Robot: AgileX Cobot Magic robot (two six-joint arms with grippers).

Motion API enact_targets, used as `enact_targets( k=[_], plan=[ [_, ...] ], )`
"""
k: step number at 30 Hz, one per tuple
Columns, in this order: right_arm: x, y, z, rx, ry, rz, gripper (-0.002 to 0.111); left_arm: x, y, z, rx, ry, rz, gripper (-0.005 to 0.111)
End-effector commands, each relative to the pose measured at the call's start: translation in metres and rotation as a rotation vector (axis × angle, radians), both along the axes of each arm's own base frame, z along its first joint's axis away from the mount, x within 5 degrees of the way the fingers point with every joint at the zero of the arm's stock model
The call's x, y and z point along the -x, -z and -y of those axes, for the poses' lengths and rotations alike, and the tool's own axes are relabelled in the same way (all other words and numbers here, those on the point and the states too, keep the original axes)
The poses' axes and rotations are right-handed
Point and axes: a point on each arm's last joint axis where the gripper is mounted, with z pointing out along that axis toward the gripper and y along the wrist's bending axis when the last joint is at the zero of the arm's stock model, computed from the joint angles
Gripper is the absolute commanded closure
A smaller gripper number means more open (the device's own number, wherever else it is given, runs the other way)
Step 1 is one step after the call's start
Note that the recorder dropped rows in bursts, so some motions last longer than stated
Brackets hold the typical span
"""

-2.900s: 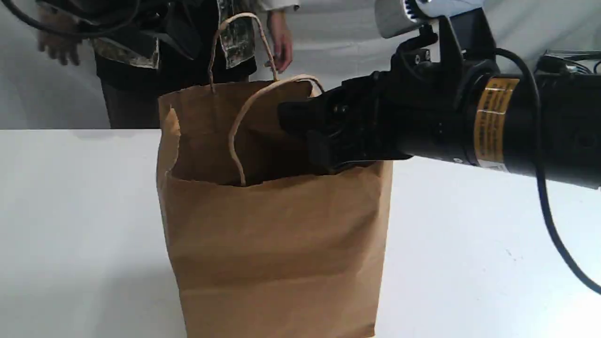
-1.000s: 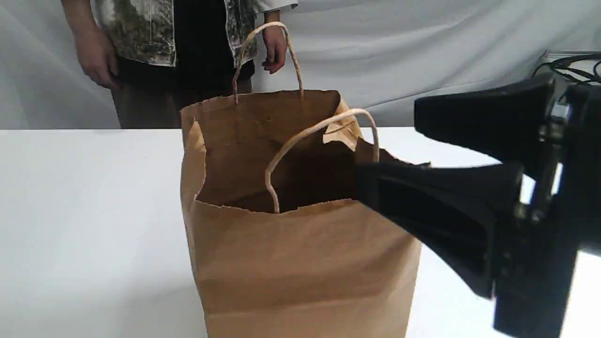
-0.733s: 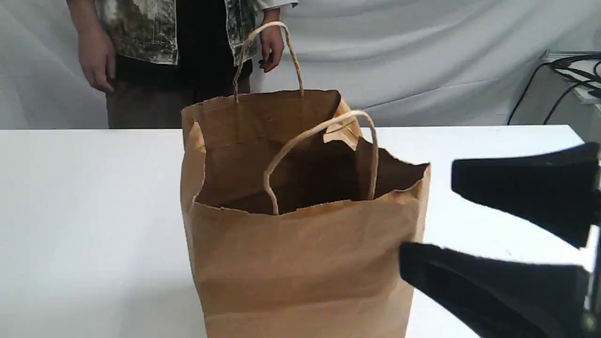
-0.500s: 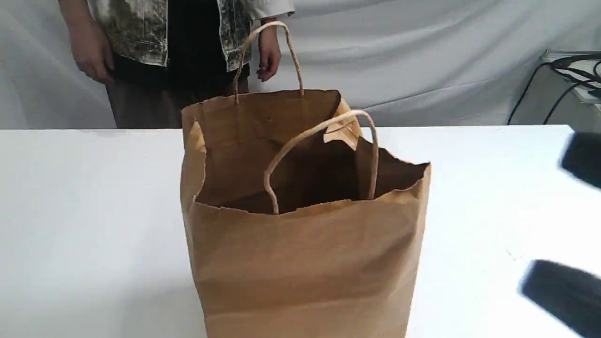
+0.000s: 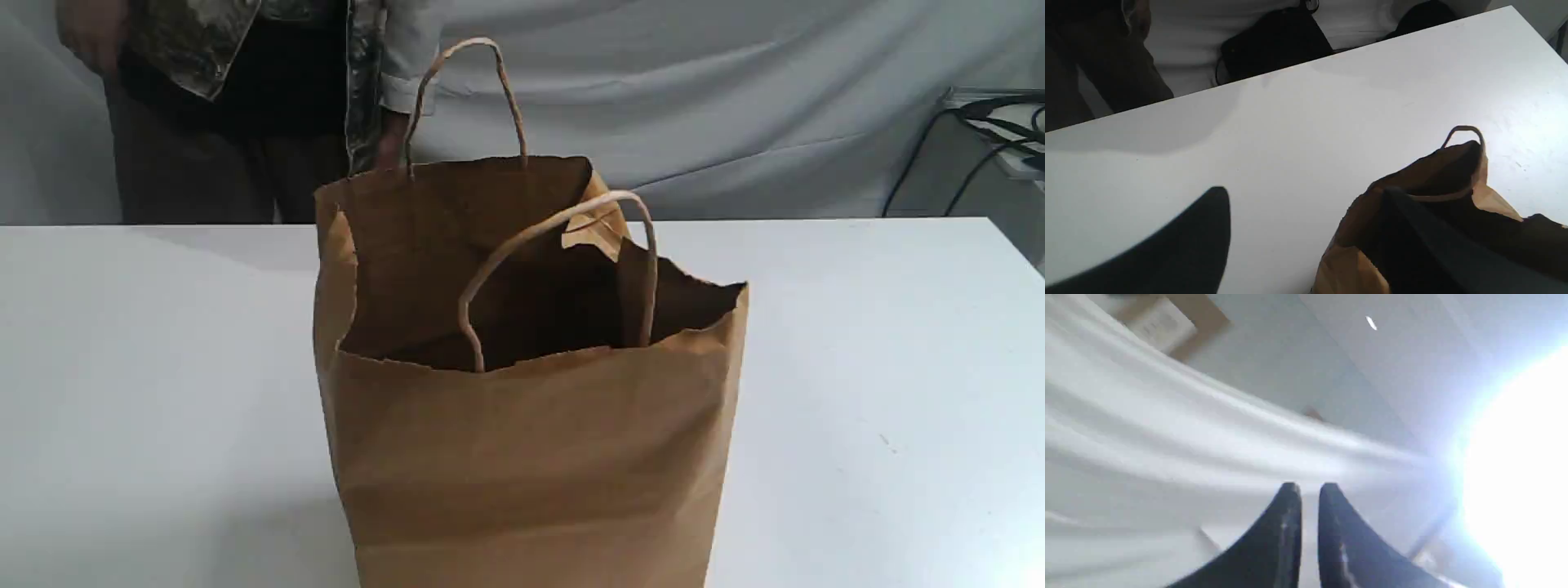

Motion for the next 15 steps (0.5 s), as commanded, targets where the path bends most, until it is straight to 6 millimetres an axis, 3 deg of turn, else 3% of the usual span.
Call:
enact_targets(
  k=[1,7,15],
  plan=[
    [0.004,0.004,0.007,-0.365,-0.097,-0.123,0.108,0.006,-0.005,0.0,0.008,0.0,0.023,0.051],
    [0.008,0.005,-0.025,-0.56,-0.508,-0.304,0.108,0.031,-0.02,0.001,0.073,0.084,0.065,0.051],
    [0.02,0.014,-0.061,-0.46,-0.885,-0.523,0.108,0.1,-0.042,-0.016,0.076,0.168,0.2,0.051]
  ],
)
